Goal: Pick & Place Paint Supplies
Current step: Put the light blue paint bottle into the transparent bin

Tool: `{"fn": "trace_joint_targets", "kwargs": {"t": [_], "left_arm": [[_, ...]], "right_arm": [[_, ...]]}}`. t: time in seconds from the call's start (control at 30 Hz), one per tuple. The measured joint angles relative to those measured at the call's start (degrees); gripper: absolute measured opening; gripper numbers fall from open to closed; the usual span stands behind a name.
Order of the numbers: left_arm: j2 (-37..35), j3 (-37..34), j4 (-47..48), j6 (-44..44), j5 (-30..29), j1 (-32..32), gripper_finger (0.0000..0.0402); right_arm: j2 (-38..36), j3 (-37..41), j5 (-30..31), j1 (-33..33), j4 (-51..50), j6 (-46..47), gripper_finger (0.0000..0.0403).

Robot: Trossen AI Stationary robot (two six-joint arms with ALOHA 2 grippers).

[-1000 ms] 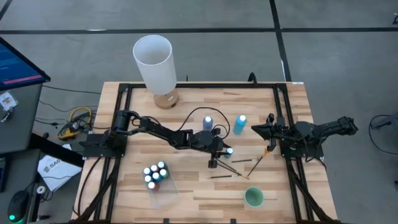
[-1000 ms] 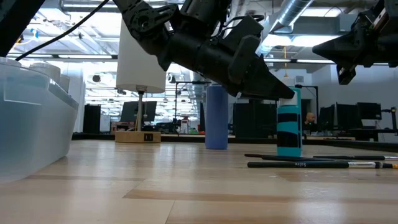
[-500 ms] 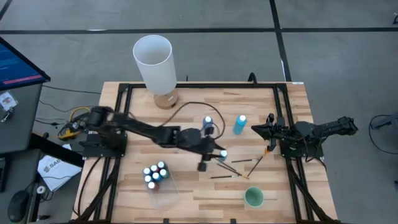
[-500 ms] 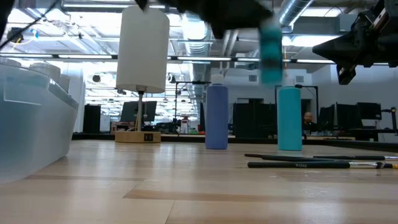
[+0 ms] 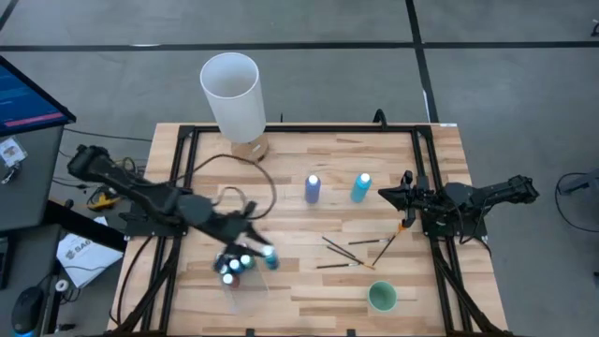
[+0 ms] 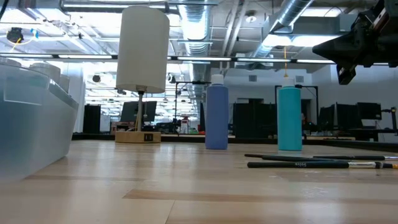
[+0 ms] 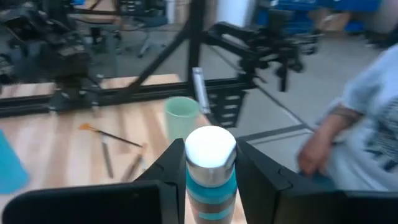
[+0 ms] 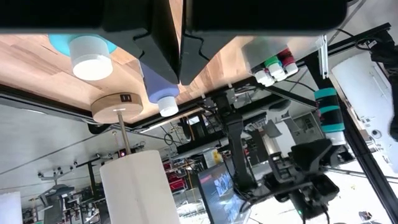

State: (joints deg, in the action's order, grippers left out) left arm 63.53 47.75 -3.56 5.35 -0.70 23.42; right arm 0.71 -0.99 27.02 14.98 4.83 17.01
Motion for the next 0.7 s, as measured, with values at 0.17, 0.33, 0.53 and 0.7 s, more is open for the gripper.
{"fn": "trace_joint_targets", "kwargs": {"t": [0.17,0.33,0.53,0.7], "left_arm": [[-8.88,-9.72,-2.21,2.65,-0.46,6.26,0.0085],[-12.46,-17.27,-7.78,2.15,-2.51,12.38,0.0086],[-11.73,-21.5,-10.81,-0.54,-5.83,16.91,0.0086],[-9.3,-22.79,-10.81,-3.36,-9.16,18.26,0.0086]], "right_arm": [[0.02,0.0,-0.01,0.0,-0.05,0.0,0.0008],[0.02,0.0,0.0,-0.01,-0.1,0.0,0.0008],[0.02,0.0,-0.02,-0.02,-0.1,0.0,0.0008],[0.01,0.0,0.0,-0.01,-0.1,0.0,0.0008]]}}
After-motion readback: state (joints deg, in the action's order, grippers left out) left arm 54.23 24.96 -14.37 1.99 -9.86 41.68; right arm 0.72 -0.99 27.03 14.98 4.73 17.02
